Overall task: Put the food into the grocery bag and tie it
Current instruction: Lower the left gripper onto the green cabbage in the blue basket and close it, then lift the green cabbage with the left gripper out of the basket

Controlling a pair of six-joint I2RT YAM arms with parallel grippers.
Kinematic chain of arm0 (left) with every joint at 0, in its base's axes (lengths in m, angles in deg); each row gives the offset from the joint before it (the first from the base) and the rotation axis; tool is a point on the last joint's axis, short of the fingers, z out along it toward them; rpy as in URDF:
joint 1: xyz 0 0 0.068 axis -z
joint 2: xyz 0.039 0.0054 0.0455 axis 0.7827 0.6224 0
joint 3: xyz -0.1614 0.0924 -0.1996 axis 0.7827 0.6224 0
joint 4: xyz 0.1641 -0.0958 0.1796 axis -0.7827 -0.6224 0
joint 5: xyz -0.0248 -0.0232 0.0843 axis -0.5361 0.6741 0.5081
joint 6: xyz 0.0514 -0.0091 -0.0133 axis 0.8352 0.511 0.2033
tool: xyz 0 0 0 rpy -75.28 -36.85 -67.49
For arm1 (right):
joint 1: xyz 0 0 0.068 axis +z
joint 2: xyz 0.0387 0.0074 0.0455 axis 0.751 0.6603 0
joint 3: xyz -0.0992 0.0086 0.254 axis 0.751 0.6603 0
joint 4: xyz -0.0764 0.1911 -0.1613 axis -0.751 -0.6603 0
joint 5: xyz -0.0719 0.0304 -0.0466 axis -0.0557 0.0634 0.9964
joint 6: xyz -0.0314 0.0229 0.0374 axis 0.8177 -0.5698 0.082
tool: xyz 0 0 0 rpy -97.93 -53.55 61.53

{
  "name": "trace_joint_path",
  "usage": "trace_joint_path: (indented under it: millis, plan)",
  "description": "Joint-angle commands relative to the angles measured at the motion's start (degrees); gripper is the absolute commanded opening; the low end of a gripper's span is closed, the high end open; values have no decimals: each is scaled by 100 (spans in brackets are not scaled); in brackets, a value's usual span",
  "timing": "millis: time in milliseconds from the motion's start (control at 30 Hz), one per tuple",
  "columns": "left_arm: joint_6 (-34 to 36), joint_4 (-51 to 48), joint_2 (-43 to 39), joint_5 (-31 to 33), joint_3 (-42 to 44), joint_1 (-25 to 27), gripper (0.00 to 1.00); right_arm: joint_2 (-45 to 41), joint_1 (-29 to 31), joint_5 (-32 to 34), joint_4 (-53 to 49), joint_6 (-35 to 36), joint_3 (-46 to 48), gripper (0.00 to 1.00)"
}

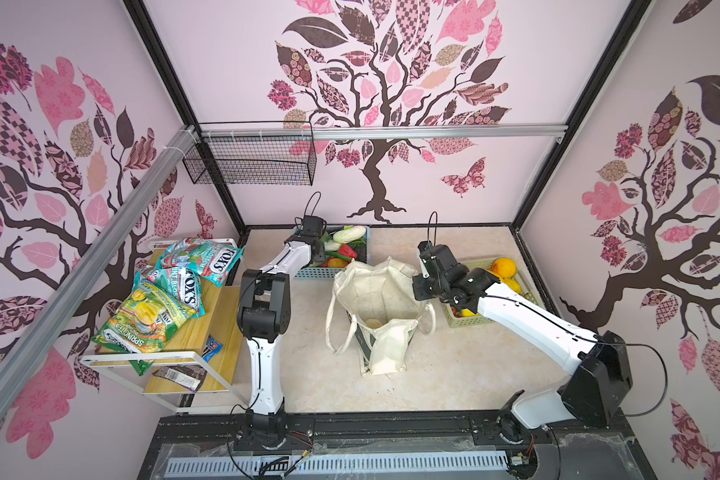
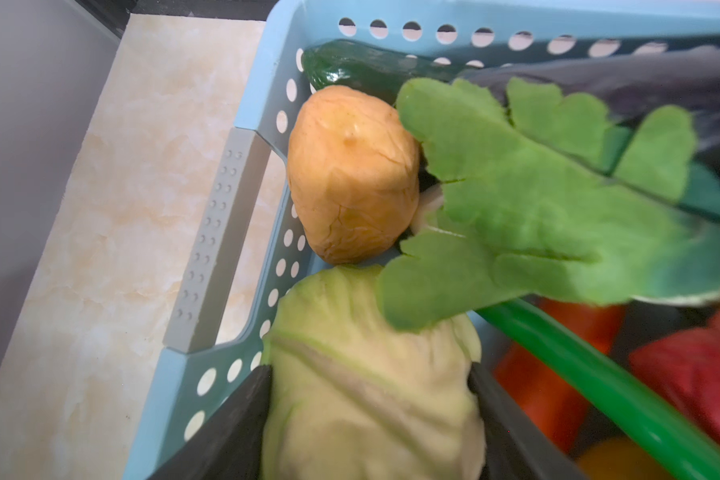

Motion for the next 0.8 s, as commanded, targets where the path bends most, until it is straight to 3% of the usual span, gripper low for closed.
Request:
trace_joint_path:
  millis: [0, 433, 767]
  plan:
    - [-102, 121, -513, -142, 230, 9, 69, 30, 16, -185, -105, -82, -144, 0]
    - [-482, -17, -1403, -641, 568, 8, 69, 164, 20, -354, 132, -203, 10, 0]
    - [-869, -40, -2116, -1494, 800, 14, 69, 197, 16, -420, 215, -227, 75, 0]
